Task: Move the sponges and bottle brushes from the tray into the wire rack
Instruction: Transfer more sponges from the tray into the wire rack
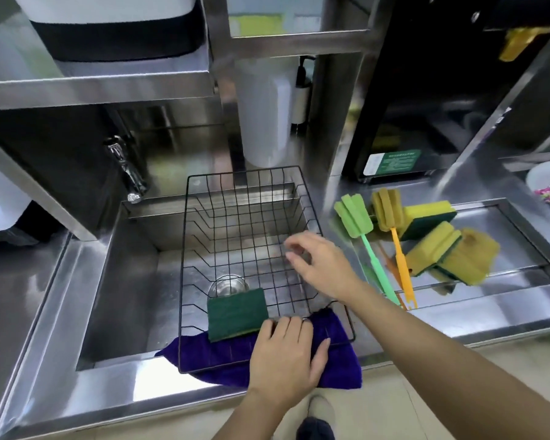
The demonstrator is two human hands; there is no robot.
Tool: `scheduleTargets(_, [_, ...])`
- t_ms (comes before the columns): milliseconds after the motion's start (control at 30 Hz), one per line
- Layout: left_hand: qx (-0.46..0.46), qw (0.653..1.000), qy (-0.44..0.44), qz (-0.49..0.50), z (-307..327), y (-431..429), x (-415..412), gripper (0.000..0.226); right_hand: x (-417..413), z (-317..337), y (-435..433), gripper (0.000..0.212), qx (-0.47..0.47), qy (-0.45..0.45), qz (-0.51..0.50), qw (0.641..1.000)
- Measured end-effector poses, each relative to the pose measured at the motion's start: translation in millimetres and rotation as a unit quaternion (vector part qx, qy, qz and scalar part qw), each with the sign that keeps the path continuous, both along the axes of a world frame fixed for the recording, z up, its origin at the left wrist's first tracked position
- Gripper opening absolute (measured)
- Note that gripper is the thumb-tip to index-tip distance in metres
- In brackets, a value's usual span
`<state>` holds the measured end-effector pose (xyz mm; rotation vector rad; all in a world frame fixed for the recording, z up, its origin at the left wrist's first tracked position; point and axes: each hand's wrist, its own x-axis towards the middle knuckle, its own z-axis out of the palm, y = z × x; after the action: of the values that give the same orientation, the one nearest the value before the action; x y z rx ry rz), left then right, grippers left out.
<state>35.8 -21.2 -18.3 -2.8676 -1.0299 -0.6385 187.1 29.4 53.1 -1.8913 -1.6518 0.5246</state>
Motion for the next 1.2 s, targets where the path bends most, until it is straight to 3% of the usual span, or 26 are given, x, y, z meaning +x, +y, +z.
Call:
scheduleTargets(100, [-0.007, 1.000, 0.021, -0.009, 7.5, 0.9, 16.2, 0.039, 39.6, 5.1, -8.1, 0.029, 0.086, 0.004, -0.189, 0.978])
scheduleTargets(233, [-0.016, 0.999, 0.049, -0.017, 7.0, 0.6, 25.5, 0.044, 105.0, -5.0, -26.4, 0.033, 0.051, -0.017, -0.435, 0.899])
scheduleTargets(367, [-0.005, 0.999, 0.048, -0.013, 2.9, 0.7, 24.9, 0.051, 147.5, -15.6, -52.9, 0.058, -0.054, -0.089, -0.538, 0.836])
scheduleTargets(433, [0.006, 0.999, 0.041, -0.015, 1.0, 1.0, 25.5, 0.057, 159.4, -22.3, -61.2, 0.074, -0.096, -0.072, -0.567, 0.815])
scheduleTargets(567, [0.015, 0.999, 0.035, -0.019, -2.2, -0.1, 25.5, 0.058, 170.6, -34.9, -60.6, 0.085, -0.138, 0.025, -0.582, 0.801])
scheduleTargets(700, [0.023, 0.999, 0.043, -0.009, -1.2, 0.1, 26.4, 0.056, 173.6, -33.9, -56.2, 0.069, -0.166, 0.094, -0.547, 0.815])
scheduleTargets(867, [0.015, 0.999, 0.032, -0.001, 1.0, 0.3, 25.4, 0.059, 174.5, -19.0, -52.0, 0.081, -0.050, 0.256, -0.597, 0.759])
scheduleTargets(967, [0.026, 0.999, 0.040, -0.008, 0.7, 0.9, 21.3, 0.055, 170.7, 0.5, -40.8, 0.077, 0.042, 0.289, -0.603, 0.743])
scheduleTargets(1100, [0.044, 0.997, 0.054, -0.013, -1.5, 5.4, 8.8, 0.047, 148.9, 16.4, -21.5, 0.051, 0.110, 0.377, -0.499, 0.773])
scheduleTargets(1200, [0.049, 0.998, 0.039, 0.014, -0.7, 11.3, -6.9, 0.048, 116.9, 24.1, -2.1, 0.051, 0.135, 0.319, -0.420, 0.839])
